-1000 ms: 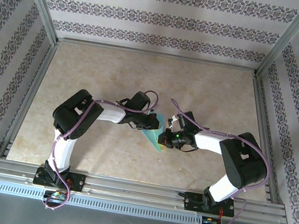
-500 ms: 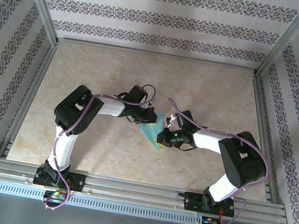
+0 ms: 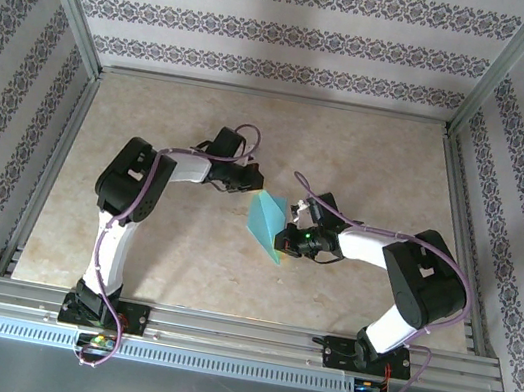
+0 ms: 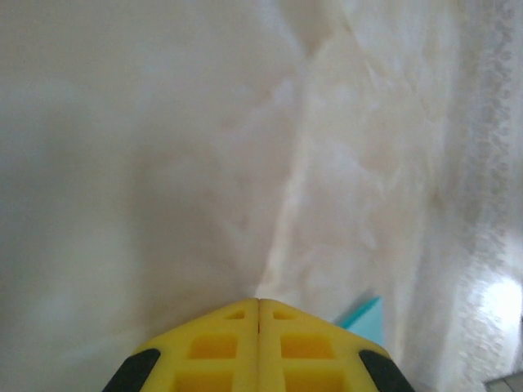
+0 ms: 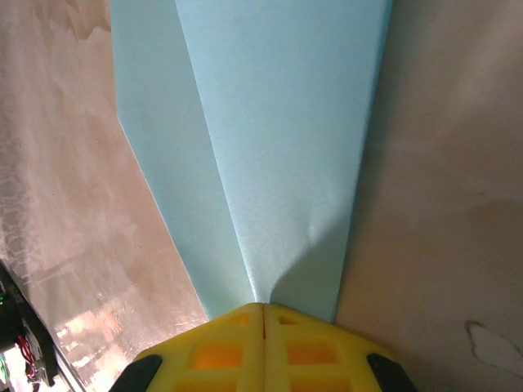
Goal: Fold a paper plane with a square sheet of paper (fold left side to right side)
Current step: Fourth fold the wing at the center of the table.
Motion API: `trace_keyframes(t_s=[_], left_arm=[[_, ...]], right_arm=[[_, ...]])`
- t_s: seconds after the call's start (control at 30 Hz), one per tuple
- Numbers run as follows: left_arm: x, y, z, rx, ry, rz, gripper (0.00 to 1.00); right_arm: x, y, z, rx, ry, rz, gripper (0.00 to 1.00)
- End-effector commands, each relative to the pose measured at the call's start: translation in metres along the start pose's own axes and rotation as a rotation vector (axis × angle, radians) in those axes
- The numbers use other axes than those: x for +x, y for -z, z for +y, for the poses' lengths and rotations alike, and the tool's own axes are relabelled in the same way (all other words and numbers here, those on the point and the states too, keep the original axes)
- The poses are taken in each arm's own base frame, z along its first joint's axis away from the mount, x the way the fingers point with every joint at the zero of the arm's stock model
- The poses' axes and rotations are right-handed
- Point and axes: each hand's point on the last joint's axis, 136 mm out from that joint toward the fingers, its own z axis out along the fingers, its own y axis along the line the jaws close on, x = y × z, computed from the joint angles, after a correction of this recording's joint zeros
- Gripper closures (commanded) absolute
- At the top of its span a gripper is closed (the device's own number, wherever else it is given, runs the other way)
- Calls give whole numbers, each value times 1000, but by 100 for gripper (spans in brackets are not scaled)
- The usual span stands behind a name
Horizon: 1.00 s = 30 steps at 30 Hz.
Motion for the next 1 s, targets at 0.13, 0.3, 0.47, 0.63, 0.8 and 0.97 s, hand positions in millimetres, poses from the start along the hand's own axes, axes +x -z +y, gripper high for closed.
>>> trace_keyframes(t_s=[0.13, 0.3, 0.47, 0.63, 0.8, 0.97], left_arm=[[-19, 55, -28, -20, -110, -97, 98], [31, 43, -64, 83, -134, -6, 98], [67, 12, -82, 146, -126, 81, 98], [71, -9, -77, 137, -112, 112, 99], [76, -19, -56, 58, -83, 139, 99], [86, -25, -35, 2, -55, 148, 99]], right_arm=[[49, -1, -60, 237, -117, 125, 100], [46, 1, -63, 244, -124, 116, 100], [48, 0, -66, 256, -132, 123, 100], [49, 0, -68, 264, -136, 125, 100], [45, 2, -64, 250, -134, 113, 100], [30, 6, -35, 151, -101, 77, 100]])
